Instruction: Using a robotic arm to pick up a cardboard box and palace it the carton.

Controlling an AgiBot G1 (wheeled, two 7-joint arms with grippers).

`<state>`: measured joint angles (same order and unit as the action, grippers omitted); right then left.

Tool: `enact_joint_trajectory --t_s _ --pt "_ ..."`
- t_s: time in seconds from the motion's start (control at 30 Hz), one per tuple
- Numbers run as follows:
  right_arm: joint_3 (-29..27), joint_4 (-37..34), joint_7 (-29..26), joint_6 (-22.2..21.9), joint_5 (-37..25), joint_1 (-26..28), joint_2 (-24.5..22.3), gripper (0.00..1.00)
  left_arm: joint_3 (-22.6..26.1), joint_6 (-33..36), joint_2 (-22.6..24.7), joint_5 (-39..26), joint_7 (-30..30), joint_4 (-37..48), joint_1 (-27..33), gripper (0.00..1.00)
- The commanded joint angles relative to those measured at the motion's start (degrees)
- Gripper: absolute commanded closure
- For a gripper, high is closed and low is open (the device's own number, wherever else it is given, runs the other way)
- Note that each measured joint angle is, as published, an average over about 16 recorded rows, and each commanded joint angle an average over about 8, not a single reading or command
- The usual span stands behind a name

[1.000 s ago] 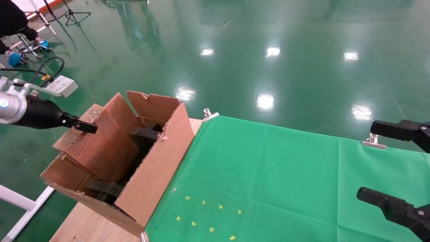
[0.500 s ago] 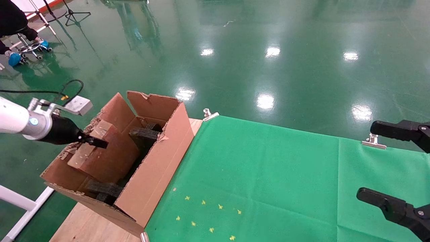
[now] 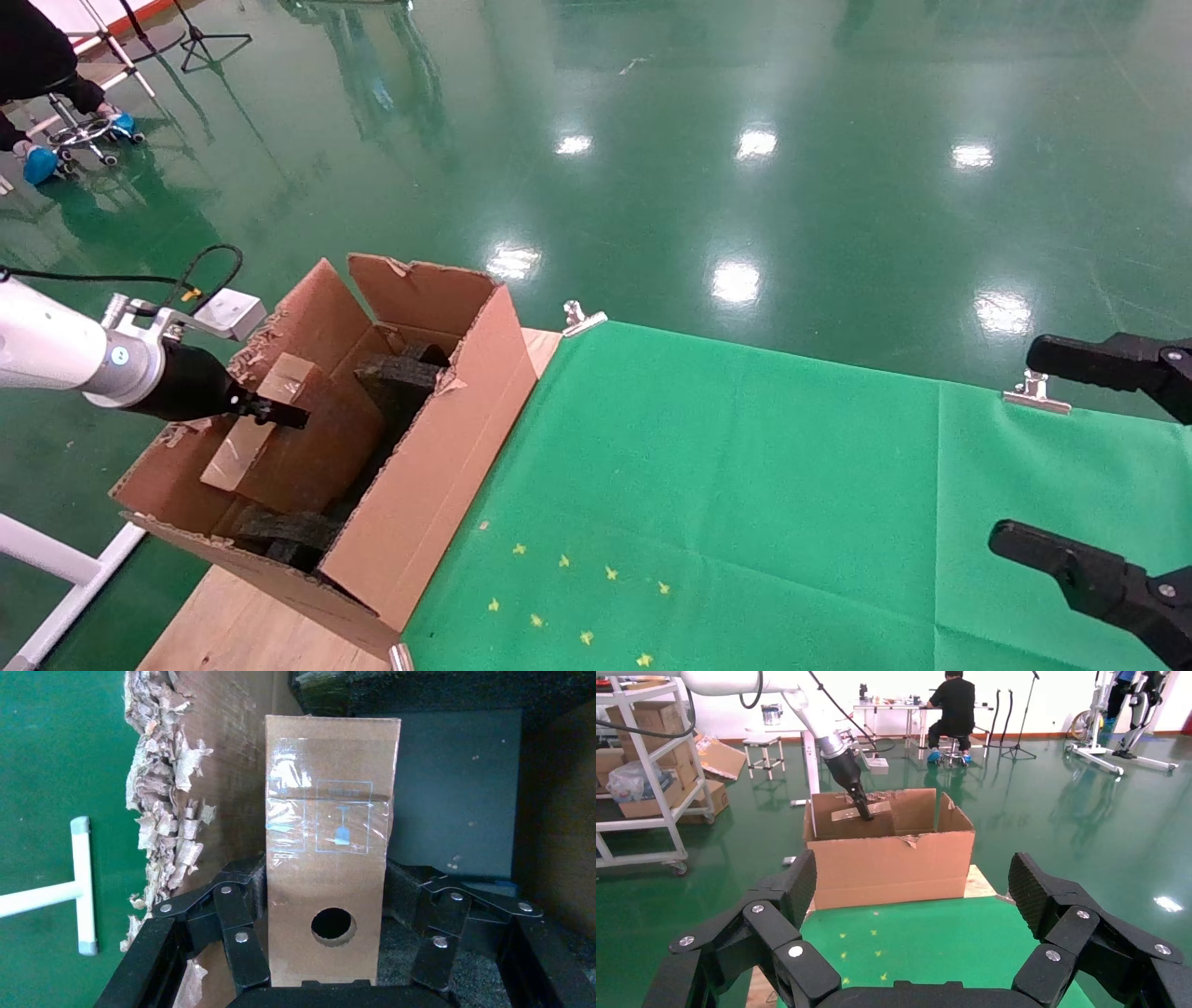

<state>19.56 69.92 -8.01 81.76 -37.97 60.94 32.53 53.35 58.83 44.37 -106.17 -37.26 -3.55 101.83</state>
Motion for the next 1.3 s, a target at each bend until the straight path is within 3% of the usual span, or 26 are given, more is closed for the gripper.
enact_joint_trajectory --t_s 0.03,0.8,1.13,1.3 --pt "0.0 0.0 0.0 0.0 0.0 0.0 0.0 0.0 0.1 0.0 0.1 -0.1 0.0 0.1 -0.1 0.0" --pt "0.0 0.0 0.0 0.0 0.0 0.0 0.0 0.0 -0.6 0.8 -0.9 0.4 1.2 -2.1 1.6 0.0" --pt "0.0 0.0 0.0 0.0 0.0 0.0 0.0 0.0 -6.4 6.0 -6.4 9.5 9.1 -10.0 4.7 0.0" --pt "0.0 0.0 0.0 0.0 0.0 0.0 0.0 0.0 -7.1 7.7 -7.7 11.1 10.5 -12.7 4.8 0.0"
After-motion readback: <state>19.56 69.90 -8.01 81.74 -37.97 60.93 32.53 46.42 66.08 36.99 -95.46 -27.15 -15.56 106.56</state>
